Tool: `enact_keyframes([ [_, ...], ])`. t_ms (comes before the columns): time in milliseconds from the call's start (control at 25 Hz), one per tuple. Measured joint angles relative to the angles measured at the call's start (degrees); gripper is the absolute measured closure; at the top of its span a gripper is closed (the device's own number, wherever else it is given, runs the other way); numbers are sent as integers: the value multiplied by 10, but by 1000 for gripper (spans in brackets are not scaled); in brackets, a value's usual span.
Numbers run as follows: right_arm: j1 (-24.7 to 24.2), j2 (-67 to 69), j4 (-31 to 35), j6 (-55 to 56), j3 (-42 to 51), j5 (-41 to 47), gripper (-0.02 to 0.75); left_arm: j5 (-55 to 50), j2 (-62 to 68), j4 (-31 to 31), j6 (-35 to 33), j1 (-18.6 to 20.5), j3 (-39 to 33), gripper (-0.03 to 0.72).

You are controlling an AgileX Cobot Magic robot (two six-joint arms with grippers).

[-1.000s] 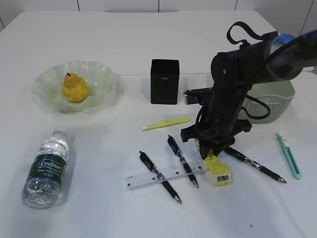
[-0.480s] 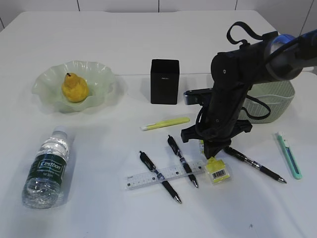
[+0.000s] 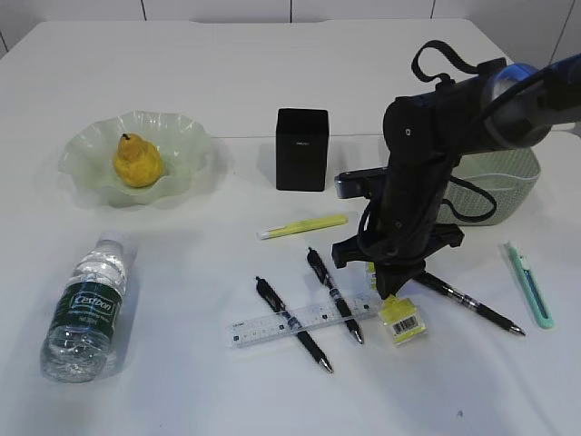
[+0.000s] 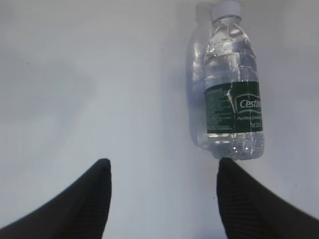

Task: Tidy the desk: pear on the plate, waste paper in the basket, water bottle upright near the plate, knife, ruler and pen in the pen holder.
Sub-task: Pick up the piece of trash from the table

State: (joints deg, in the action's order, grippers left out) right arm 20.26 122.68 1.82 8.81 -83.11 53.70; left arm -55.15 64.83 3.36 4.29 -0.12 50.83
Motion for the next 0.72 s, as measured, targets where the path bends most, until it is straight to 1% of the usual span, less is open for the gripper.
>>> enact_keyframes([
  [400, 0, -9, 0, -1, -5, 12, 746, 1, 0, 0, 0, 0, 0, 222],
  [720, 0, -26, -1, -4, -76, 43, 748, 1, 0, 0, 0, 0, 0, 222],
])
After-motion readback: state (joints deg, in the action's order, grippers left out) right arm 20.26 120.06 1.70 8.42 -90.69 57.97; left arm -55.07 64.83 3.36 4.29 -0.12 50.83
